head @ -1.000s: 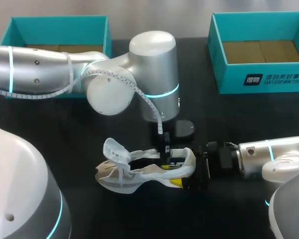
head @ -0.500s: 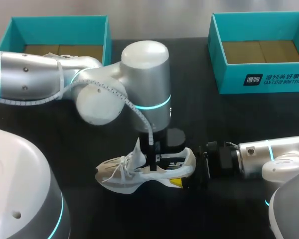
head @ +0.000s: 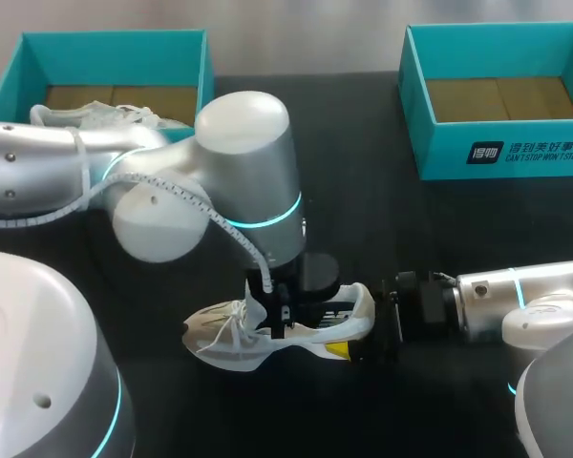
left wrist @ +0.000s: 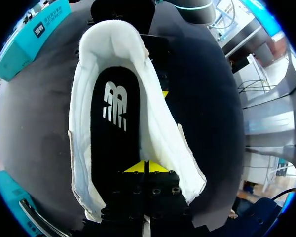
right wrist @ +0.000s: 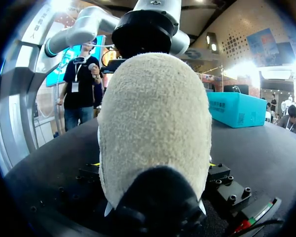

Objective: Take the shoe out of the shoebox, open the shoe tongue, remove and reinsert the insole, then place the shoe into the shoebox

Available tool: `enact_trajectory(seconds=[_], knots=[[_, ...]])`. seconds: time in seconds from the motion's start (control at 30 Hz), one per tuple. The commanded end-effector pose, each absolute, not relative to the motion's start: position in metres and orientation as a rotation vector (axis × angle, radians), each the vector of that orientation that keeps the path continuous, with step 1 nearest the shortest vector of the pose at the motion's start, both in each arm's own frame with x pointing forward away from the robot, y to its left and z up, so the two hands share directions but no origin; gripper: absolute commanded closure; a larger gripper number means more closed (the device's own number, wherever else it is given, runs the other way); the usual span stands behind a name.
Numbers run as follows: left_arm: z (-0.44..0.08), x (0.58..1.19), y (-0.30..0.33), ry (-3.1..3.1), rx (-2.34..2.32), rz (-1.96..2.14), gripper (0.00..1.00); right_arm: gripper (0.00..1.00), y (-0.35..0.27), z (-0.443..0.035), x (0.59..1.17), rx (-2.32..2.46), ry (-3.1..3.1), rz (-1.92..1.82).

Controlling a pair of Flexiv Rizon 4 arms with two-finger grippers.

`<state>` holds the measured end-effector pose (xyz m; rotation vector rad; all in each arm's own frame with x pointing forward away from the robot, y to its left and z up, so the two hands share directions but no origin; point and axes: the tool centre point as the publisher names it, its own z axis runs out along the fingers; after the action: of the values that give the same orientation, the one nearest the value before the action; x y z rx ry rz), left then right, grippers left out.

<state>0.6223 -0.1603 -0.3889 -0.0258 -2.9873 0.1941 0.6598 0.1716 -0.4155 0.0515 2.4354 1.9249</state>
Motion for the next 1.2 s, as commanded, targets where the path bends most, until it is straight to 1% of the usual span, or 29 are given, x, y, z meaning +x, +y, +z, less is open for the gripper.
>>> enact_trajectory(seconds=[0.03, 0.13, 0.2, 0.37, 0.57, 0.67, 1.03, 1.1, 1.2], knots=[[-0.392, 0.620, -0.159, -2.995, -0.040, 0.231, 0.64, 1.00, 0.172, -0.415, 0.660, 0.053, 2.440, 1.921], [-0.393, 0.620, -0.163, -3.014, -0.070, 0.254, 0.60, 1.00, 0.172, -0.415, 0.660, 0.053, 2.440, 1.921], [-0.395, 0.619, -0.166, -3.035, -0.088, 0.256, 0.54, 1.00, 0.172, -0.415, 0.660, 0.053, 2.440, 1.921], [-0.405, 0.619, -0.172, -3.072, -0.123, 0.269, 0.54, 1.00, 0.172, -0.415, 0.660, 0.053, 2.440, 1.921], [-0.414, 0.625, -0.177, -3.142, -0.138, 0.294, 0.51, 1.00, 0.172, -0.415, 0.660, 0.053, 2.440, 1.921], [-0.412, 0.632, -0.178, -3.172, -0.117, 0.303, 0.54, 1.00, 0.172, -0.415, 0.660, 0.053, 2.440, 1.921], [-0.416, 0.662, -0.175, -3.228, -0.025, 0.282, 0.53, 1.00, 0.172, -0.415, 0.660, 0.053, 2.440, 1.921], [-0.417, 0.666, -0.174, -3.220, 0.006, 0.283, 0.57, 1.00, 0.172, -0.415, 0.660, 0.053, 2.440, 1.921], [-0.415, 0.674, -0.172, -3.215, 0.037, 0.288, 0.67, 1.00, 0.172, -0.415, 0.660, 0.053, 2.440, 1.921]])
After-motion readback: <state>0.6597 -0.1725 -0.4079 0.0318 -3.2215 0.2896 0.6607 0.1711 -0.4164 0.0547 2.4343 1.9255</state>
